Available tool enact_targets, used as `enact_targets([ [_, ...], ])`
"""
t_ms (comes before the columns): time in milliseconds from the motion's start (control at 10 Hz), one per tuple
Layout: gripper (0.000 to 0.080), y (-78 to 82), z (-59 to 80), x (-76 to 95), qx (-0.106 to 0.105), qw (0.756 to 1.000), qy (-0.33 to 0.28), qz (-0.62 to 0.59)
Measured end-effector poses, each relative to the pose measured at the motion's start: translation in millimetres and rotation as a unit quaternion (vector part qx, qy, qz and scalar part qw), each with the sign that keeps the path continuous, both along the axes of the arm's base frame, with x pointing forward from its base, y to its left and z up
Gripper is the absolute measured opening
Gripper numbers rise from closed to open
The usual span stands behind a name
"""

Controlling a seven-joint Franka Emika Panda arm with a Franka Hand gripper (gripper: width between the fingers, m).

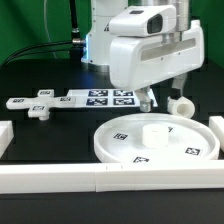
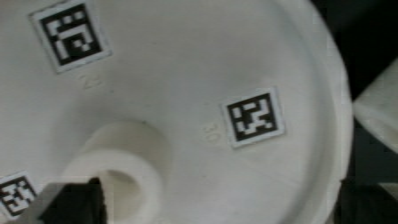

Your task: Assemble round table

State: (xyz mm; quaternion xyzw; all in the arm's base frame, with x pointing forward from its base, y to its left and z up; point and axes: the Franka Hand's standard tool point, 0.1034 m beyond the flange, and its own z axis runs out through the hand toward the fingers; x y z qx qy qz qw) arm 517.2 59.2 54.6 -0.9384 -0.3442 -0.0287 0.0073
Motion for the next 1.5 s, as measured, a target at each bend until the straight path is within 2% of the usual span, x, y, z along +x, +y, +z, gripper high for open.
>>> enact_targets([
  [100,0.0649,7.7,-5.5,-7.9,0.000,1.000,0.008,-0.001],
  [300,0.0649,7.9,-6.2,-7.7,0.001,1.000,0.009,-0.007],
  [600,0.0649,11.7,-6.2,-8.6,0.010,0.994,0.016,-0.112],
  [800,0.0649,26.8,-0.9,-12.1,0.018,0.966,0.027,-0.255],
  [900,0.0649,31.0,-1.1,-12.8,0.022,0.958,0.030,-0.284],
  [1400,0.0649,36.0,-1.7,-13.9,0.040,0.912,0.044,-0.407],
  [1500,0.0649,34.4,-4.6,-15.9,0.041,0.911,0.046,-0.408],
])
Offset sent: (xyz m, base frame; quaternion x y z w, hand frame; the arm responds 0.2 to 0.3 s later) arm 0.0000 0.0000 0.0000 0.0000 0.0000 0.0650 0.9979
